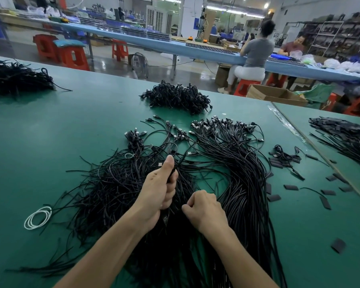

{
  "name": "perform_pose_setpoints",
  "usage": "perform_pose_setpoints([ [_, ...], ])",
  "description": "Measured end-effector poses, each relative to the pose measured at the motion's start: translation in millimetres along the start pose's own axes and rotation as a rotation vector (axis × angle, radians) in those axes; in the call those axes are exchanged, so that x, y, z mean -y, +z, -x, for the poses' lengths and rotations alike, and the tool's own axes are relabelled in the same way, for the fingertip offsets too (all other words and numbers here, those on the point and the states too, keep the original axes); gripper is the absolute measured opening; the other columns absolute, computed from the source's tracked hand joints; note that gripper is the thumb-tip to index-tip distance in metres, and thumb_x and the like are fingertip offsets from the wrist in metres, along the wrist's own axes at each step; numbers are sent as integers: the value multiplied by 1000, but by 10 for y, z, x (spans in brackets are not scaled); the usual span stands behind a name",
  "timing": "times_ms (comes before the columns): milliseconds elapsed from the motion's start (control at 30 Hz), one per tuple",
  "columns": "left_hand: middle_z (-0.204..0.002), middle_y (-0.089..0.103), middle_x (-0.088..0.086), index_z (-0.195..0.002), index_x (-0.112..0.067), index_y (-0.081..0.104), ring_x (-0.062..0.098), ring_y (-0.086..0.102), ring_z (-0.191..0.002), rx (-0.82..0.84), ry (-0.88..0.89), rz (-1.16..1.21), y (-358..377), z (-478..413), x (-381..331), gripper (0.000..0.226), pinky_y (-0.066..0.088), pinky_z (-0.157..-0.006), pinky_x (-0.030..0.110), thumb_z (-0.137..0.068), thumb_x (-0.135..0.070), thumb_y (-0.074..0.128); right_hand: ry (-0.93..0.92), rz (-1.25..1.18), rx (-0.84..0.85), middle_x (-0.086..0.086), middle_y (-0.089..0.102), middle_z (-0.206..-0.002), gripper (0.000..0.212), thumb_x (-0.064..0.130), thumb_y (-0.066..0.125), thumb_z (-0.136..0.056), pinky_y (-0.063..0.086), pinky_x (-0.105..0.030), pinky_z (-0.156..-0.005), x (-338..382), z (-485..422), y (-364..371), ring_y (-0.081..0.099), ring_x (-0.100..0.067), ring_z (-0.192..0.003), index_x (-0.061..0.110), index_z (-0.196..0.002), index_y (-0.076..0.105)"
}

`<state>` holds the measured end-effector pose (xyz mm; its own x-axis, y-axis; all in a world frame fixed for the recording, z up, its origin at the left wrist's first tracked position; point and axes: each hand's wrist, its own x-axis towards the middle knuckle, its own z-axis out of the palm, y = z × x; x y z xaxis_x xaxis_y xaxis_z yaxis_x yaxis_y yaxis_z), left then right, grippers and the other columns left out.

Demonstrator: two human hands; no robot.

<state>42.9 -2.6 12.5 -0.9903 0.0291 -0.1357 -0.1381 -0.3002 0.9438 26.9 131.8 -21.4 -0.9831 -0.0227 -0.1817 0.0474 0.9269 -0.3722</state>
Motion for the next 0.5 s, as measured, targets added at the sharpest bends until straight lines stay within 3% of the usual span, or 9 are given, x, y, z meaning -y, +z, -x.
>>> perform_pose_setpoints([
  [100, -50, 25, -7, -57, -23, 56, 8, 17, -40, -58, 67, 28, 3, 0, 7, 52, 17, -34, 18, -88, -64, 48, 45, -49, 0, -2, 63, -92, 17, 21, 51, -89, 54, -33, -66, 9, -23, -27, 63, -24, -80, 16, -88, 67],
  [233, -49, 25, -7, -48, -25, 52, 9, 16, -40, -135, 50, 16, 25, -4, 3, 61, 15, -35, 20, -85, -72, 40, 29, -212, -10, -2, 65, -80, 21, 20, 49, -88, 49, -32, -56, -27, -33, -69, 61, -22, -67, 13, -74, 63],
  [300, -48, 27, -7, -43, -25, 46, 9, 17, -40, -152, 18, 11, 35, -2, 10, 67, 14, -35, 21, -86, -75, 32, -10, -369, -34, -3, 67, -83, 17, 21, 50, -94, 52, -30, -59, -61, -48, -94, 62, -18, -69, 16, -84, 61],
  [400, -45, 28, -6, -41, -24, 42, 9, 19, -37, -149, -21, 23, 35, -18, 22, 75, 15, -34, 18, -99, -65, 21, -52, -583, -103, 1, 67, -90, 5, 20, 52, -98, 49, -17, -56, -82, -68, -155, 64, -11, -73, 21, -98, 56],
  [500, -45, 25, -6, -41, -23, 42, 10, 17, -36, -116, -52, -5, 45, -22, 2, 72, 15, -34, 17, -106, -47, 25, -96, -725, -206, 5, 67, -91, 17, 16, 56, -98, 48, -13, -57, -93, -82, -236, 65, -6, -71, 28, -110, 53],
])
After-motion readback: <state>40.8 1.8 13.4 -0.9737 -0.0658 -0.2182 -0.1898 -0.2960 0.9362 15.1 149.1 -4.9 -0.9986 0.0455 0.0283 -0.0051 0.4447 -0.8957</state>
